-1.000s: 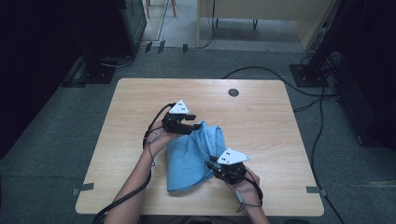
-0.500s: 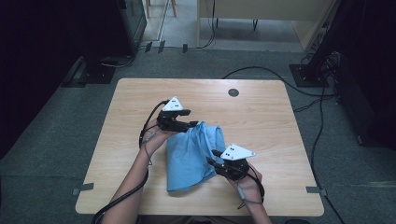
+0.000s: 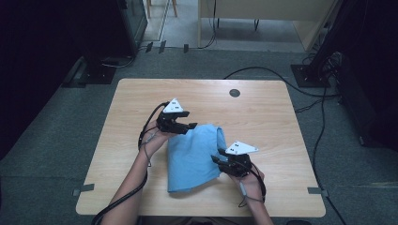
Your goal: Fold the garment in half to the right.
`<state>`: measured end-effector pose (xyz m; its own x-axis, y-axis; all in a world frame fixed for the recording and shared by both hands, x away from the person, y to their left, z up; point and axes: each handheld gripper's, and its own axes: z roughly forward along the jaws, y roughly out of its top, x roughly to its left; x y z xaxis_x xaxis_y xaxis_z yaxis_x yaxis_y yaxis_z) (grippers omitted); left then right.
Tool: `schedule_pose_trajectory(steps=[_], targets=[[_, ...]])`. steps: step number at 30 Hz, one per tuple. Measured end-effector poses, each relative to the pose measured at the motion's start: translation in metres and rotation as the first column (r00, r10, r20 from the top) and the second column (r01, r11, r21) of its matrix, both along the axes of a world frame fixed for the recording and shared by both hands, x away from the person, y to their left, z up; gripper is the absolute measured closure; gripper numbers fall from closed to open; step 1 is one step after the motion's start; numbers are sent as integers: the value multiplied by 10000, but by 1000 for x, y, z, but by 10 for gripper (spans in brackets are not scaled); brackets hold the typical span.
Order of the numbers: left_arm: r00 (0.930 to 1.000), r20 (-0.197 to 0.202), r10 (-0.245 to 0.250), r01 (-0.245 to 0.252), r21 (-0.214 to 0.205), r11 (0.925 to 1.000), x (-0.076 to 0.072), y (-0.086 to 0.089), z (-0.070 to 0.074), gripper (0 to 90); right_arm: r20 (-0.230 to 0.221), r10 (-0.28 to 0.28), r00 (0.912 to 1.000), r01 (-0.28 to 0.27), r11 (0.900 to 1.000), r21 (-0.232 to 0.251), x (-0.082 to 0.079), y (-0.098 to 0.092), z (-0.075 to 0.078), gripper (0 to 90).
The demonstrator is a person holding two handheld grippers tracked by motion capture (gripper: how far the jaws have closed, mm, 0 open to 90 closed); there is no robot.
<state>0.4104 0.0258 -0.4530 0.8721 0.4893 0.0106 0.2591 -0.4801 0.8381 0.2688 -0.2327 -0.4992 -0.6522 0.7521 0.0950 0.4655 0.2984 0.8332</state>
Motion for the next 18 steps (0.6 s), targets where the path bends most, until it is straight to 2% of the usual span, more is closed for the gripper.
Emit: schedule_pose_trajectory(steps=[1, 2, 3, 6, 7, 8, 10, 11, 13, 14, 15, 18], targets=[[10000, 2, 32, -32, 36, 10000, -1, 2, -1, 368, -454, 2, 9990, 18, 9990, 453, 4, -4, -5, 552], [10000, 2, 32, -32, 36, 10000, -1, 2, -1, 368, -454, 2, 9990, 18, 9990, 453, 4, -4, -5, 552], [10000, 2, 32, -32, 36, 10000, -1, 2, -1, 368, -874, 18, 9962, 48, 9972, 751, 9, -6, -10, 552], [10000, 10, 81, -81, 100, 9999, -3, 5, -3, 369, -999, 39, 9950, 42, 9967, 807, 11, -7, -12, 555], [10000, 10, 81, -81, 100, 9999, -3, 5, -3, 369, -1507, 333, 9880, -138, 9916, 1283, 15, -7, -16, 555], [9999, 38, 123, -124, 109, 9999, -5, 8, -6, 368, -1622, 384, 9860, -163, 9906, 1358, 16, -6, -16, 610], [9999, 38, 123, -124, 109, 9999, -5, 8, -6, 368, -1780, 528, 9826, -299, 9912, 1292, 20, -4, -19, 610], [9999, 38, 123, -124, 109, 9999, -5, 8, -6, 368, -1780, 528, 9826, -299, 9912, 1292, 20, -4, -19, 770], [9998, 97, 183, -185, 241, 9995, -9, 11, -9, 368, -1780, 528, 9826, -299, 9912, 1292, 20, -4, -19, 770], [9998, 97, 183, -185, 241, 9995, -9, 11, -9, 368, -1642, 633, 9844, -454, 9928, 1106, 22, -3, -17, 770], [9997, 112, 208, -211, 260, 9994, -10, 12, -10, 368, -1642, 633, 9844, -454, 9928, 1106, 22, -3, -17, 882], [9990, 275, 356, -362, 194, 9992, -18, 18, -15, 367, -1534, 644, 9861, -506, 9945, 922, 23, -1, -13, 889]])
